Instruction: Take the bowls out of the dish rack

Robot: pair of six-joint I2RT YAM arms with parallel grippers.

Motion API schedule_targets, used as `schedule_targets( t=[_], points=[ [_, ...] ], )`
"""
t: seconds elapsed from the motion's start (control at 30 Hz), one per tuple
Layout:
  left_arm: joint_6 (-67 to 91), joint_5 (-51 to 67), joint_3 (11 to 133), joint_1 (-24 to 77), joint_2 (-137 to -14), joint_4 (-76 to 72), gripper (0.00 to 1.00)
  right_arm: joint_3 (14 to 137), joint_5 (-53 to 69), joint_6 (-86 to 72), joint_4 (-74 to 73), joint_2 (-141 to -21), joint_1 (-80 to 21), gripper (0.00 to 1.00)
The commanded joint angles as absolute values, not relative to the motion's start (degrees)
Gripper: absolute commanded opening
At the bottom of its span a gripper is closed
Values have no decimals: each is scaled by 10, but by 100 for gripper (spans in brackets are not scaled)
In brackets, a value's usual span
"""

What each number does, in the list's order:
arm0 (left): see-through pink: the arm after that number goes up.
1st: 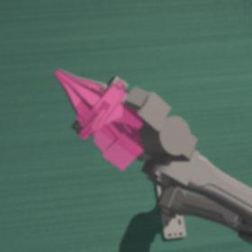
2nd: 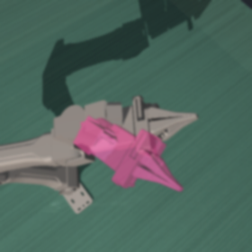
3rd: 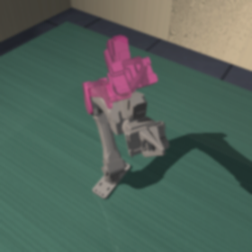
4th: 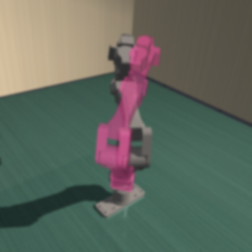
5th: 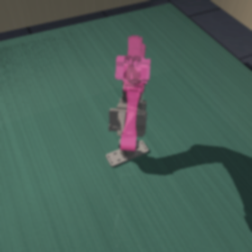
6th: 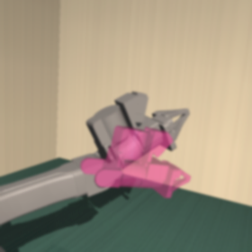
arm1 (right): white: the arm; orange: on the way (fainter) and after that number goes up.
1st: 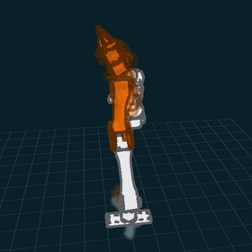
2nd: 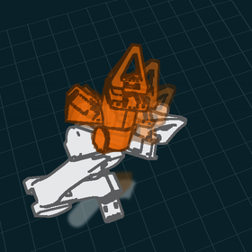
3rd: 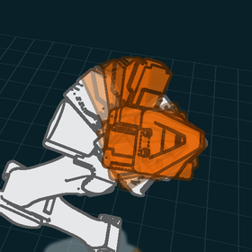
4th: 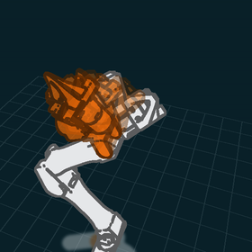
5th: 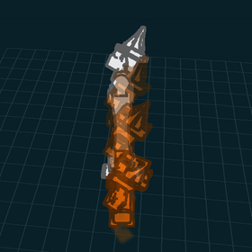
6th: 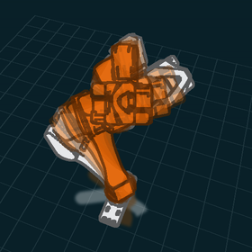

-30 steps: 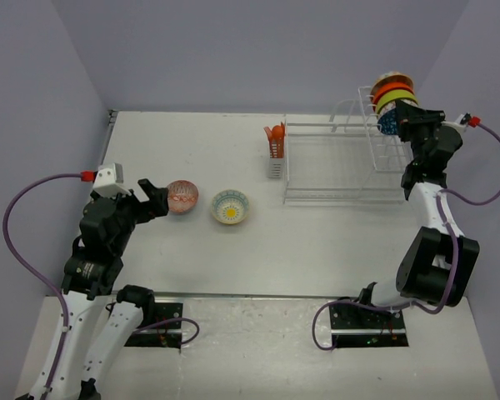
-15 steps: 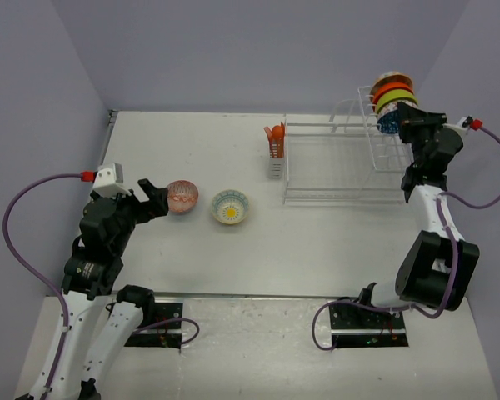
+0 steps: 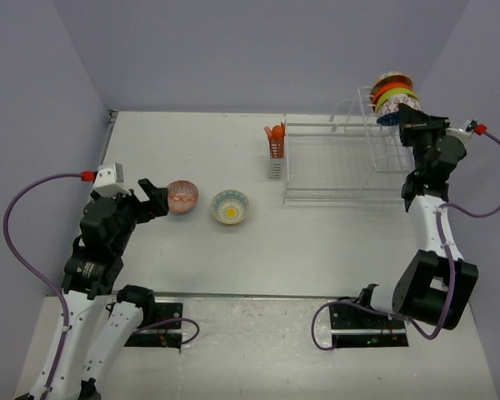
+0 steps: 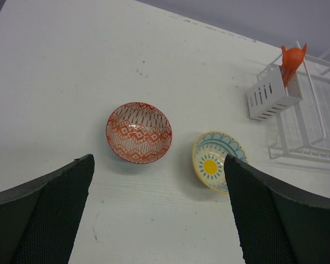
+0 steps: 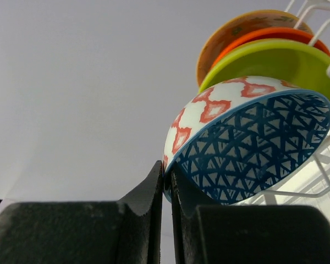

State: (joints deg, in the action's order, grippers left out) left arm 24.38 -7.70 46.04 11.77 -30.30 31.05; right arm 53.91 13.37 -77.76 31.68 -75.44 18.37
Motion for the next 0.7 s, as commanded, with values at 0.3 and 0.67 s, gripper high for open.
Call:
schedule_targets(
  t=[0.3,0.67],
  points=[
    [240,-88,459,121,-310,309,100,565,186,-746,363,-662,181,0],
    [235,-84,494,120,-341,315,100,622,239,-428,208,-538,41,0]
  ],
)
